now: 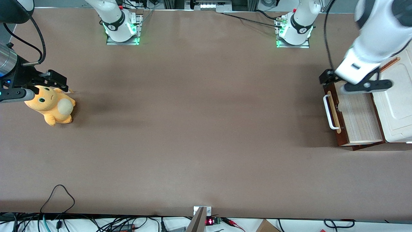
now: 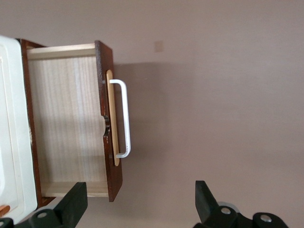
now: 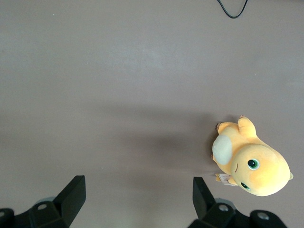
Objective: Open lower drawer with left arm only
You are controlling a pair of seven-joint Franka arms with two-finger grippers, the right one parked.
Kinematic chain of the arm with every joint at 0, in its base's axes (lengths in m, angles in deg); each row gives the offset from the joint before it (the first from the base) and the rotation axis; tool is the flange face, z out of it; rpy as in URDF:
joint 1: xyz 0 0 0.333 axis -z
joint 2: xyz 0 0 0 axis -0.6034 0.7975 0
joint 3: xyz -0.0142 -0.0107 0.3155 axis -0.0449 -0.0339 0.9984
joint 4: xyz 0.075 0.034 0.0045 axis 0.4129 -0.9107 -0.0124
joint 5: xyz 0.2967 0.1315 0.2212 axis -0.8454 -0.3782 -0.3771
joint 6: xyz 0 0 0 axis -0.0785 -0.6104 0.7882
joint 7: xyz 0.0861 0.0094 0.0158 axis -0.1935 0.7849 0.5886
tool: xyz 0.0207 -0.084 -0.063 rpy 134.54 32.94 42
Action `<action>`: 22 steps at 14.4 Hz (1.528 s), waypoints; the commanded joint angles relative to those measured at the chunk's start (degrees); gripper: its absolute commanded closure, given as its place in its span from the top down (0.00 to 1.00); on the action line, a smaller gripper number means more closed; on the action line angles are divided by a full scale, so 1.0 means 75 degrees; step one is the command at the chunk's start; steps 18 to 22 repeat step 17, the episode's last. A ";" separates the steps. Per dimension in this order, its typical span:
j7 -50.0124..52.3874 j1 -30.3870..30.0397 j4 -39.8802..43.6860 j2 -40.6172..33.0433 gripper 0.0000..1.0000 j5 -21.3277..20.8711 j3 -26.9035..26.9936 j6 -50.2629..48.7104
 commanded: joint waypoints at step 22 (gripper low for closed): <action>-0.1364 -0.0254 -0.0125 -0.0749 1.00 0.1368 0.0497 -0.0345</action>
